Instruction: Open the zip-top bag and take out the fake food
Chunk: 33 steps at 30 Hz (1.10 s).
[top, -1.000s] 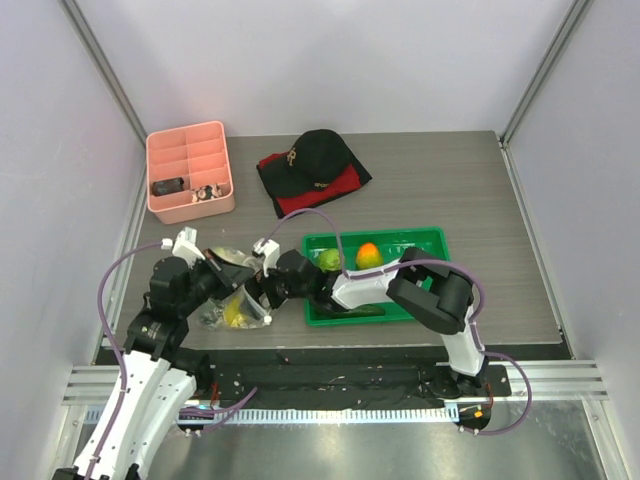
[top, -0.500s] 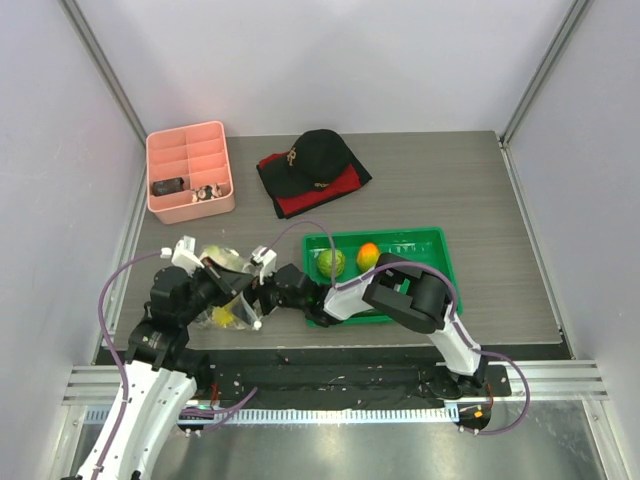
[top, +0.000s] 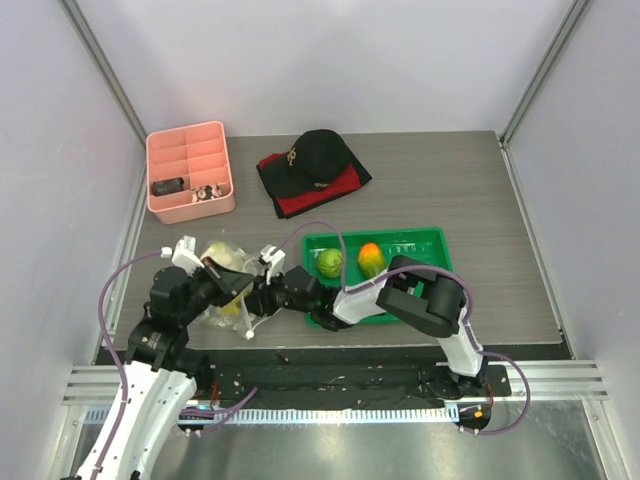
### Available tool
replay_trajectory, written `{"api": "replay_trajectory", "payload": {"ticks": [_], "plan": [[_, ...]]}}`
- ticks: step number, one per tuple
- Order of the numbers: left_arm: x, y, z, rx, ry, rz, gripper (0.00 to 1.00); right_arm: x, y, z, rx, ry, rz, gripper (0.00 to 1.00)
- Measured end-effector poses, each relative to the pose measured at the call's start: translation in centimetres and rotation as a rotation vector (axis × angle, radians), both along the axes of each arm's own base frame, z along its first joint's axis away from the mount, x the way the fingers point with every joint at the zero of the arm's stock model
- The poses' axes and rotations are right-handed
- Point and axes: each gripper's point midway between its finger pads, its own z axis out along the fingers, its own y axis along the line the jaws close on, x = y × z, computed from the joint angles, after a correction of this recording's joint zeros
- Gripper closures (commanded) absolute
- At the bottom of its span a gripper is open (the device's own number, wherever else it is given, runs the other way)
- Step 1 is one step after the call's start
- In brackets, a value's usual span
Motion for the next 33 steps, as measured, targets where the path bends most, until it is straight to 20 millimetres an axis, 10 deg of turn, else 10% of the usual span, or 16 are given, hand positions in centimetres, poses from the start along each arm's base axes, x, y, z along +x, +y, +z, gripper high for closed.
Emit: {"api": "replay_trajectory", "payload": {"ticks": [10,24,33], "plan": [[0.0,0.5,-0.1,0.016,-0.003,0.029,1.00,-0.2,-5.4,1.8,-0.059,-0.007,-0.102,0.99],[0.4,1.0,-0.6,0.050,0.001,0.048,1.00,-1.2,-10.8,10.2,-0.031,-0.039,-0.172,0.99],[0.5,1.0,-0.7,0.051,0.007,0.044,1.00,1.6,-20.9,14.1,-0.152,-0.092,-0.463,0.99]]}}
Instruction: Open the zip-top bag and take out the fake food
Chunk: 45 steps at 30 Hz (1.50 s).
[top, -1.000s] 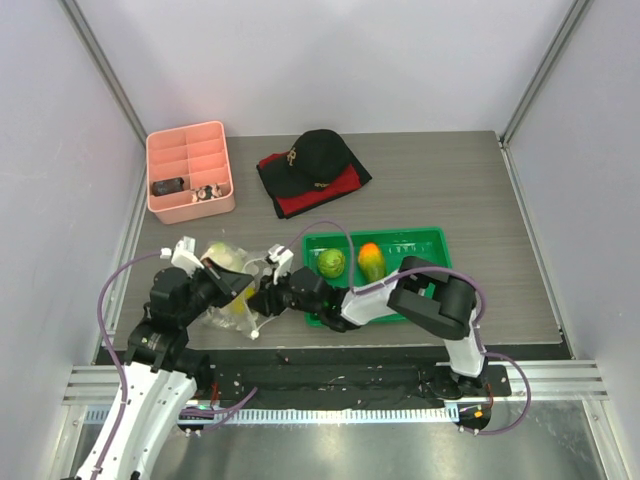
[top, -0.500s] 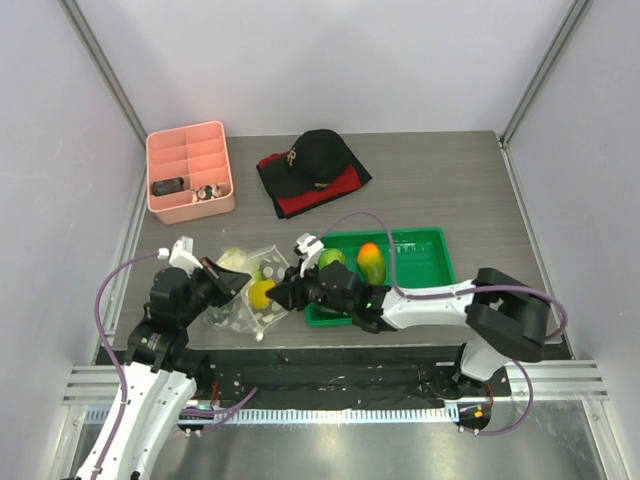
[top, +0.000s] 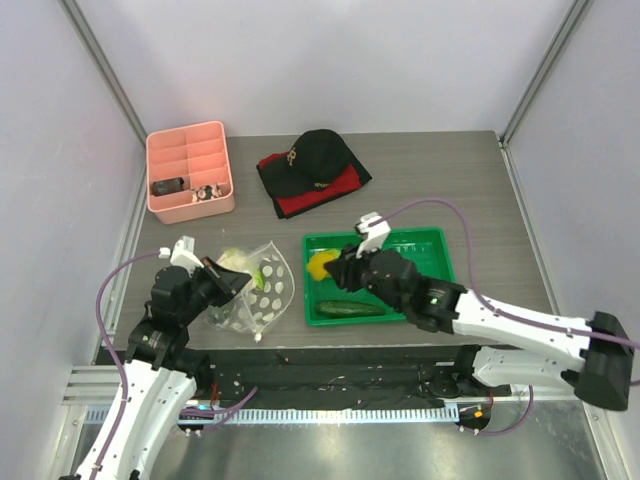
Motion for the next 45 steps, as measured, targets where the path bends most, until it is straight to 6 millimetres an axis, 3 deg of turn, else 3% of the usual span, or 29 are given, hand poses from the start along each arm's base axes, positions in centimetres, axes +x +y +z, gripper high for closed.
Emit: {"api": "replay_trajectory", "payload": {"ticks": [2,4,6,9,12,13,15,18,23,26,29,31,33,35,40,45], "plan": [[0.0,0.0,0.0,0.000,-0.001,0.000,1.00,1.3,-2.8,-0.4,-0.014,0.008,-0.071,0.99],[0.0,-0.1,0.1,-0.003,-0.003,-0.003,1.00,2.2,-5.7,-2.1,-0.034,0.043,-0.124,0.99],[0.0,-0.1,0.2,-0.005,-0.005,-0.007,1.00,2.9,-8.1,-5.0,-0.063,0.101,-0.164,0.99],[0.0,-0.2,0.5,-0.009,-0.009,-0.011,1.00,2.1,-9.8,-8.9,-0.114,0.191,-0.166,0.98],[0.1,-0.4,0.8,-0.014,-0.015,-0.021,1.00,1.5,-10.2,-10.1,-0.128,0.236,-0.144,0.65],[0.0,-0.5,0.8,-0.015,-0.014,-0.023,1.00,1.5,-10.1,-10.1,-0.124,0.237,-0.138,0.40],[0.0,-0.6,1.0,-0.018,-0.012,-0.031,1.00,1.6,-9.9,-10.2,-0.136,0.244,-0.128,0.16],[-0.1,-0.8,1.2,-0.024,-0.014,-0.043,1.00,1.9,-10.0,-10.4,-0.183,0.254,-0.128,0.04],[-0.2,-1.2,1.6,-0.040,-0.019,-0.068,1.00,2.5,-9.8,-8.3,-0.229,0.208,-0.129,0.03],[-0.2,-1.4,1.8,-0.046,-0.021,-0.079,1.00,2.2,-7.4,-5.1,-0.214,0.134,-0.078,0.10],[-0.3,-1.6,2.4,-0.059,-0.031,-0.089,1.00,0.8,-2.9,-2.3,-0.181,0.075,0.029,0.22],[-0.5,-1.8,2.9,-0.072,-0.040,-0.095,1.00,-0.5,1.1,-1.1,-0.160,0.046,0.116,0.28],[-0.6,-1.9,3.4,-0.084,-0.051,-0.100,1.00,-1.5,4.0,-1.2,-0.156,0.042,0.177,0.44],[-0.8,-2.0,4.0,-0.095,-0.064,-0.106,1.00,-2.5,7.1,-1.8,-0.150,0.041,0.239,0.50],[-1.6,-2.4,5.9,-0.137,-0.097,-0.133,1.00,-2.7,10.7,-3.6,-0.168,0.053,0.282,0.53],[-2.4,-2.4,8.0,-0.161,-0.147,-0.146,1.00,-2.0,12.8,-4.2,-0.149,0.041,0.292,0.50]]}}
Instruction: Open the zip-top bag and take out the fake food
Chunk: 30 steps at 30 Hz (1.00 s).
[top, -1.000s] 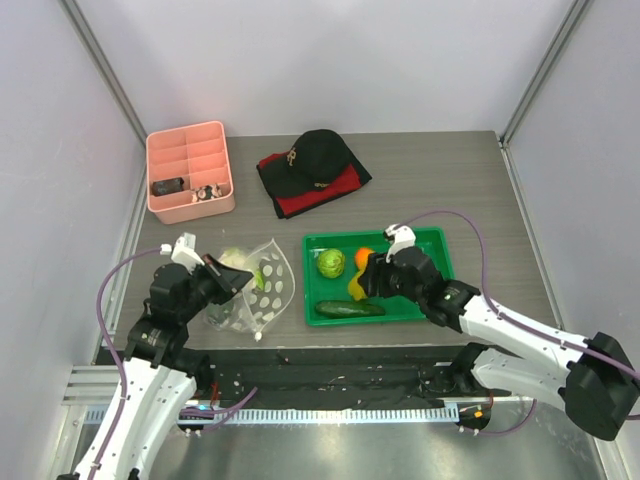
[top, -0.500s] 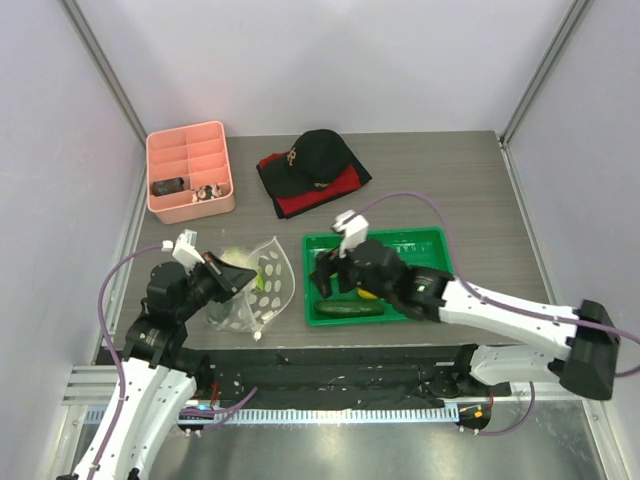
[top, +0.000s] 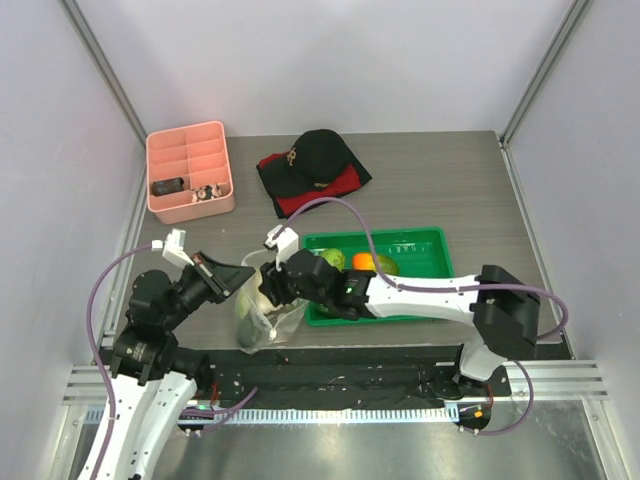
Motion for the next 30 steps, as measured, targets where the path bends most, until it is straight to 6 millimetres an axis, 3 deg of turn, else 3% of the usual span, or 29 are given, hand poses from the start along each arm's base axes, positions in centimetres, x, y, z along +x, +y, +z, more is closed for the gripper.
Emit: {"api": "replay_trajectory", "payload": {"ticks": [9,13,16,24,30], "plan": [[0.1,0.2,-1.2,0.011,0.027,0.012,1.00,0.8,1.7,-4.8,-0.044,0.010,-0.004,0.30],[0.1,0.2,-2.2,0.017,0.049,0.011,1.00,1.0,1.5,-6.5,-0.069,0.006,-0.016,0.08],[0.1,0.2,-2.6,0.022,0.055,0.010,1.00,1.3,1.5,-7.1,-0.078,-0.001,-0.023,0.00],[0.1,0.5,-3.7,0.045,0.064,0.023,1.00,2.1,2.1,-8.2,-0.077,-0.030,-0.043,0.00],[0.4,1.2,-4.2,0.069,0.048,0.067,1.00,3.1,3.8,-8.7,-0.045,-0.050,-0.057,0.02]]}}
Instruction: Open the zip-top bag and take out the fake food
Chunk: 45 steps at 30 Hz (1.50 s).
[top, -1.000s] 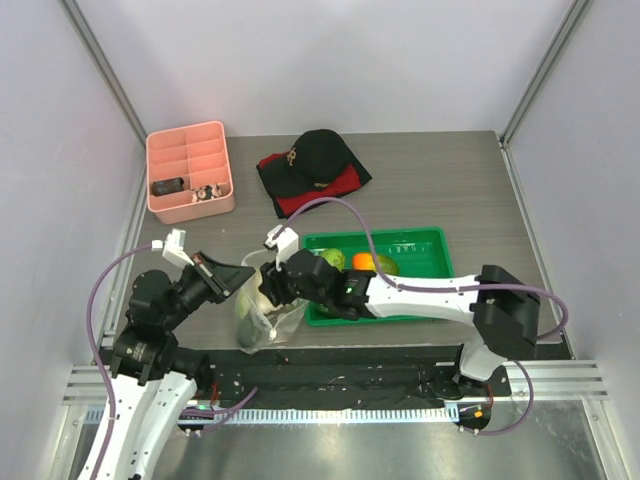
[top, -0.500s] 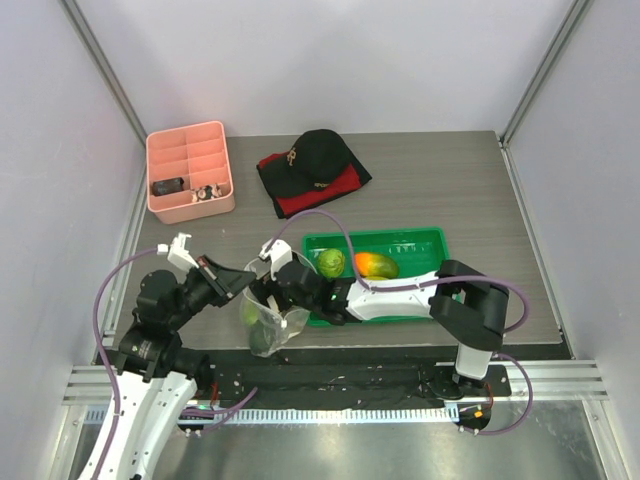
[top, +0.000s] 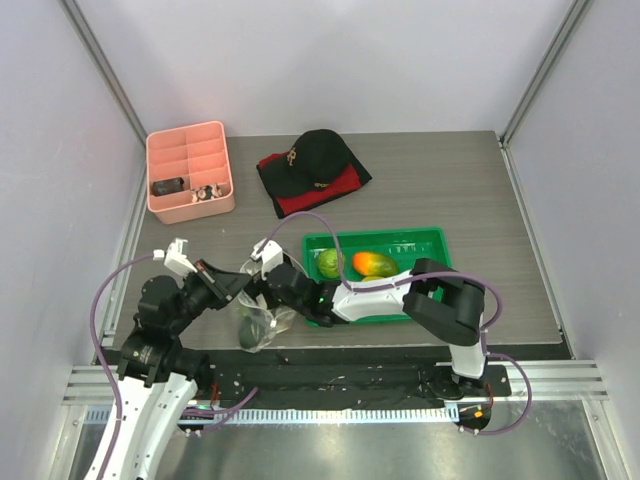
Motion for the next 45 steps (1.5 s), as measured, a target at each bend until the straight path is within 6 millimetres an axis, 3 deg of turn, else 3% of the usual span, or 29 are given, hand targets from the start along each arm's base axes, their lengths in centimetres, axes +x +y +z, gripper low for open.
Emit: {"api": "replay_trajectory", "payload": {"ticks": [3,6,9,13,20,28,35,40,45], "plan": [[-0.1,0.2,-0.1,0.003,-0.008,0.008,1.00,0.3,0.4,0.1,0.012,-0.011,-0.007,0.20],[-0.2,0.2,-0.2,0.004,-0.005,0.012,1.00,0.3,0.3,0.0,0.008,-0.017,-0.015,0.61],[-0.2,0.3,-0.4,0.009,0.004,0.015,1.00,0.2,0.0,0.0,0.007,-0.024,-0.014,0.84],[-0.2,0.6,-1.0,0.022,0.029,0.031,1.00,0.0,-0.8,0.2,-0.003,-0.018,-0.015,0.99],[-0.1,1.1,-1.7,0.042,0.052,0.060,1.00,-1.1,-2.6,1.4,-0.040,0.004,-0.008,0.99],[0.2,1.5,-2.4,0.079,0.075,0.074,1.00,-1.8,-3.4,6.7,0.048,0.010,-0.015,0.99],[0.2,1.5,-2.3,0.079,0.069,0.075,1.00,-2.3,-4.4,10.1,0.107,0.005,-0.011,0.99],[0.0,1.5,-1.6,0.065,0.038,0.076,1.00,-2.8,-4.6,11.1,0.128,0.019,0.009,0.99],[-0.4,1.5,0.2,0.037,-0.019,0.073,1.00,-2.7,-3.8,10.6,0.129,0.076,0.000,0.99]]}}
